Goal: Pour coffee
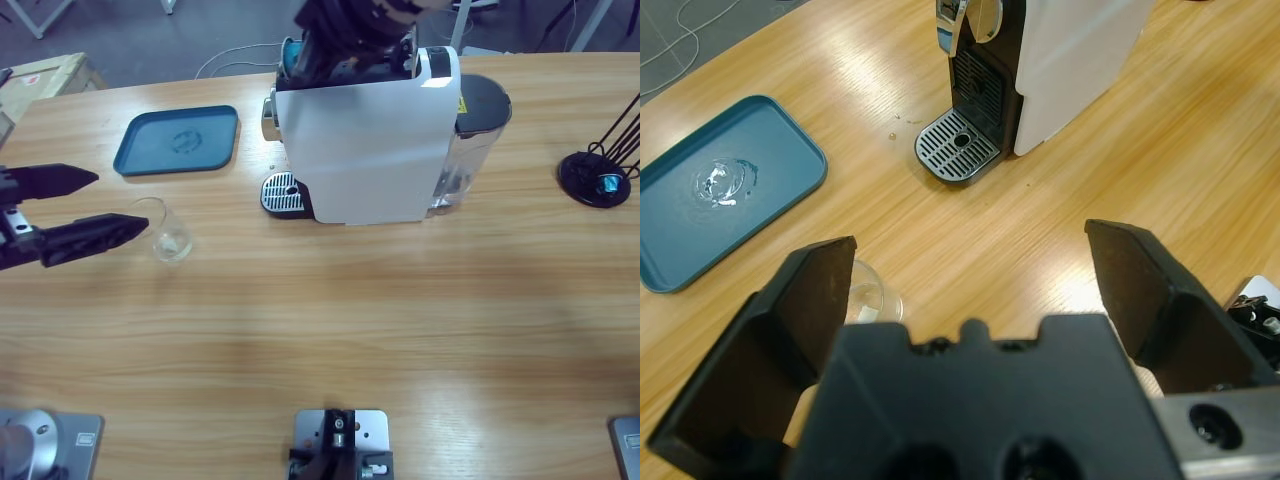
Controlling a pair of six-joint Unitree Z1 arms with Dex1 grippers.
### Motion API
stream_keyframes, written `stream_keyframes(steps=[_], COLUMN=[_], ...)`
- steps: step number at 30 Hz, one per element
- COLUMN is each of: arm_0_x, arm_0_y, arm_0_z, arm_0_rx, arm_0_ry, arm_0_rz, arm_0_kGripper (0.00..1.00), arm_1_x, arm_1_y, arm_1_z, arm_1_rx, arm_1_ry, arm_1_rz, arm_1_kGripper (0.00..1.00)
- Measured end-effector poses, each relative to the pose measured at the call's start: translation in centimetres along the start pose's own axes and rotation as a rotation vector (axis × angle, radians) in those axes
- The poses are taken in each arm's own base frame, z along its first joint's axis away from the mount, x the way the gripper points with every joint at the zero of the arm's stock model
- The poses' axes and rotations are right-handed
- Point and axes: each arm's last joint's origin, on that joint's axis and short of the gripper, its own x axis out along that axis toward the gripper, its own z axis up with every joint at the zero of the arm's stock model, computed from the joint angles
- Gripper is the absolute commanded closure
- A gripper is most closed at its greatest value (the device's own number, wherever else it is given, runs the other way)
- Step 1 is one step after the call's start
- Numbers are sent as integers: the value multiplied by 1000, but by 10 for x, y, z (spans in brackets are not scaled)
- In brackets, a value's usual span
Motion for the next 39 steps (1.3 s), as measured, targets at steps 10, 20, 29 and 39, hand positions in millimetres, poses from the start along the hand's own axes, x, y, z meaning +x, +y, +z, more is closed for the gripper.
stream_keyframes(steps=[10, 20, 29, 39], arm_0_x=[1, 4, 4, 0], arm_0_y=[0, 0, 0, 1], arm_0_z=[-4, -12, -15, -15], arm_0_rx=[1, -16, -22, -25], arm_0_ry=[12, 37, 42, 27], arm_0_rz=[0, 2, 2, 1], arm_0_kGripper=[13, 13, 13, 13], arm_1_x=[0, 0, -5, -93], arm_1_y=[-6, -6, 0, 65], arm_1_z=[-3, -4, 1, -22], arm_1_rx=[10, 13, 84, 570], arm_1_ry=[8, 12, -9, -19], arm_1_rz=[-9, -7, 11, -113], arm_1_kGripper=[639, 264, 1000, 1000])
